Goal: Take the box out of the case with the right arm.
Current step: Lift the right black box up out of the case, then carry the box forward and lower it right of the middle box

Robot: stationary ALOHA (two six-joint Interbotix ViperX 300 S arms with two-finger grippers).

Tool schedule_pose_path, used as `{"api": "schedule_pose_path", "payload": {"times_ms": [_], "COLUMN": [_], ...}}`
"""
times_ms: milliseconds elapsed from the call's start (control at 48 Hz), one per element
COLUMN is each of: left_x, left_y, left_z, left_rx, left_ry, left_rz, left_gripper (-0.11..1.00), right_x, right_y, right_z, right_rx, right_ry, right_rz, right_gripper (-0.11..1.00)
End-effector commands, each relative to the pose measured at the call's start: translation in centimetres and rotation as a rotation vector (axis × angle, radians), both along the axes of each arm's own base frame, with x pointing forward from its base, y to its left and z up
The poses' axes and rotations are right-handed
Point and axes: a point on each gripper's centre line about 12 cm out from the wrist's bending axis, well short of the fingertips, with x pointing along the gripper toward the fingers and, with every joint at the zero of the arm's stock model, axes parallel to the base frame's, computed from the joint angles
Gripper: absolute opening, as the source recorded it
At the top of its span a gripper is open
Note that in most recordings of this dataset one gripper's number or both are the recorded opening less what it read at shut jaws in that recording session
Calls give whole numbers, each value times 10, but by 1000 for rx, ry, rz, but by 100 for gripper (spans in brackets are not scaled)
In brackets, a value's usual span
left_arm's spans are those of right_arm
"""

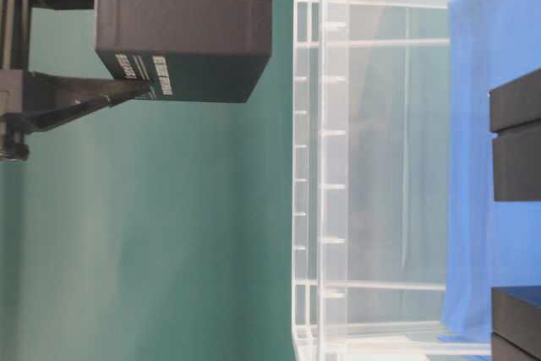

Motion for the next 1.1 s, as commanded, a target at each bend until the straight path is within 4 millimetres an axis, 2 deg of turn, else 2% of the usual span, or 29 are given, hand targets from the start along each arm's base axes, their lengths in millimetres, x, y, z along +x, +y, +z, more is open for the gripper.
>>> {"api": "schedule_pose_path", "payload": {"times_ms": [0, 500, 792, 917, 1084], "left_x": [3, 3, 3, 3, 3], "left_y": [0, 0, 0, 0, 0], "left_z": [5, 4, 5, 4, 4], "left_rx": [0, 1, 0, 1, 1], "left_ry": [-14, -11, -14, -11, -11], "left_rz": [5, 4, 5, 5, 5], "left_gripper": [2, 2, 2, 2, 2], "right_x": [-5, -14, -27, -32, -33], "right_y": [13, 93, 144, 159, 164], "right_z": [16, 13, 13, 12, 11], "right_rx": [-1, 18, 36, 43, 43], "right_ry": [-40, -22, -41, -45, -44], "right_rz": [6, 30, 11, 5, 6], "right_gripper": [65, 65, 65, 65, 65]}}
